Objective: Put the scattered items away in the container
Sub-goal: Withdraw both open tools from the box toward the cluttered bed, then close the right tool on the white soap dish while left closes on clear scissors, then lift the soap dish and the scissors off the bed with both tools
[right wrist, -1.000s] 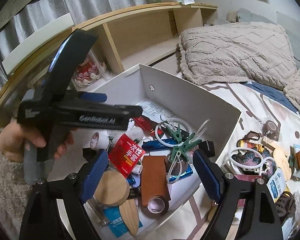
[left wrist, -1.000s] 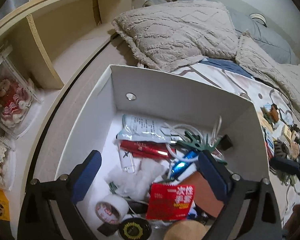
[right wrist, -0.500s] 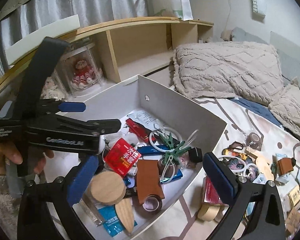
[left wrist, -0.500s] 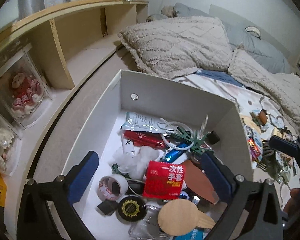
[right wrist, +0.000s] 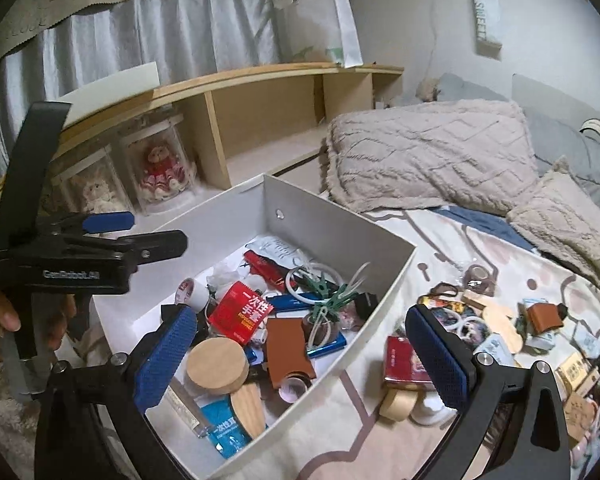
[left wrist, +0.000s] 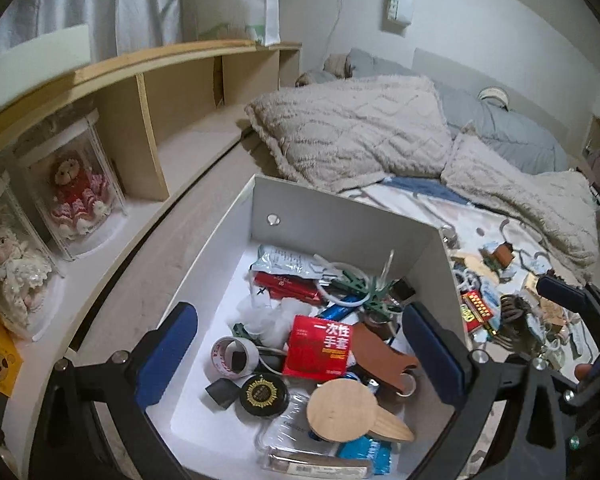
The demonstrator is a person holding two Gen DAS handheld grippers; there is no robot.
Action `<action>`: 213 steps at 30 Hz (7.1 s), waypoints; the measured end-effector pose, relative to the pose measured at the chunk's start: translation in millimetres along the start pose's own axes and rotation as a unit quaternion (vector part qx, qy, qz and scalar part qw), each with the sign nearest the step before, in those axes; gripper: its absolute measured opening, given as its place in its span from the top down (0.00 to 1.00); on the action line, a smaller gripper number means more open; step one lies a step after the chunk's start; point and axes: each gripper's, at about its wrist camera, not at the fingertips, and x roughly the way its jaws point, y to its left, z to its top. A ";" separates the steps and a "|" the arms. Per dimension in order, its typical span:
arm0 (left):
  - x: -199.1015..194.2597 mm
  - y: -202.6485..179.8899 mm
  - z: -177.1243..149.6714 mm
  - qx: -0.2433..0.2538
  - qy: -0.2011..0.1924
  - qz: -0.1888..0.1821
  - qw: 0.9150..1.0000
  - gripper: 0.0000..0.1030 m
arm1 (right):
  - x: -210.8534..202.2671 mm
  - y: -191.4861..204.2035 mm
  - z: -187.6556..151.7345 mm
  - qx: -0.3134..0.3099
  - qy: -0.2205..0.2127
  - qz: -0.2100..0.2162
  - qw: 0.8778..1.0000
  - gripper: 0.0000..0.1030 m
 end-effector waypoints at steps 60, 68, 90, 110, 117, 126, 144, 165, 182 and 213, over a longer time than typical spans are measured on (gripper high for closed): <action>-82.3 -147.0 -86.6 0.037 -0.109 -0.074 0.991 0.00 | -164.2 -98.0 -110.3 0.021 -0.085 -0.198 0.976 0.00; -70.8 -172.7 -91.0 0.045 -0.099 -0.098 0.989 0.00 | -176.3 -122.1 -132.2 0.045 -0.076 -0.222 0.971 0.00; -41.4 -219.9 -105.0 0.058 -0.079 -0.130 0.987 0.00 | -183.6 -165.3 -173.8 0.090 -0.063 -0.267 0.957 0.00; 14.6 -245.7 -125.4 0.079 -0.040 -0.134 0.987 0.00 | -145.9 -208.0 -201.5 0.111 0.006 -0.281 0.953 0.00; 31.0 -252.0 -137.7 0.087 -0.025 -0.132 0.987 0.00 | -122.5 -231.2 -211.8 0.124 0.037 -0.245 0.961 0.01; 50.5 -266.9 -145.4 0.087 0.007 -0.174 0.981 0.02 | -89.9 -252.4 -216.4 0.107 0.079 -0.206 0.970 0.31; 99.1 -344.1 -131.6 0.181 0.064 -0.234 0.953 0.22 | -63.0 -261.5 -230.2 0.102 0.104 -0.153 0.977 0.47; 133.3 -369.2 -144.6 0.212 0.110 -0.232 0.943 0.69 | -62.7 -253.3 -234.6 0.084 0.086 -0.158 0.980 0.50; 87.4 -317.2 -173.3 0.221 0.142 -0.207 0.942 0.71 | -88.7 -220.5 -248.5 0.104 0.110 -0.146 0.978 0.51; 47.2 -244.0 -208.7 0.193 0.147 -0.257 0.936 0.47 | -111.7 -131.8 -271.4 0.105 0.138 -0.119 0.978 0.52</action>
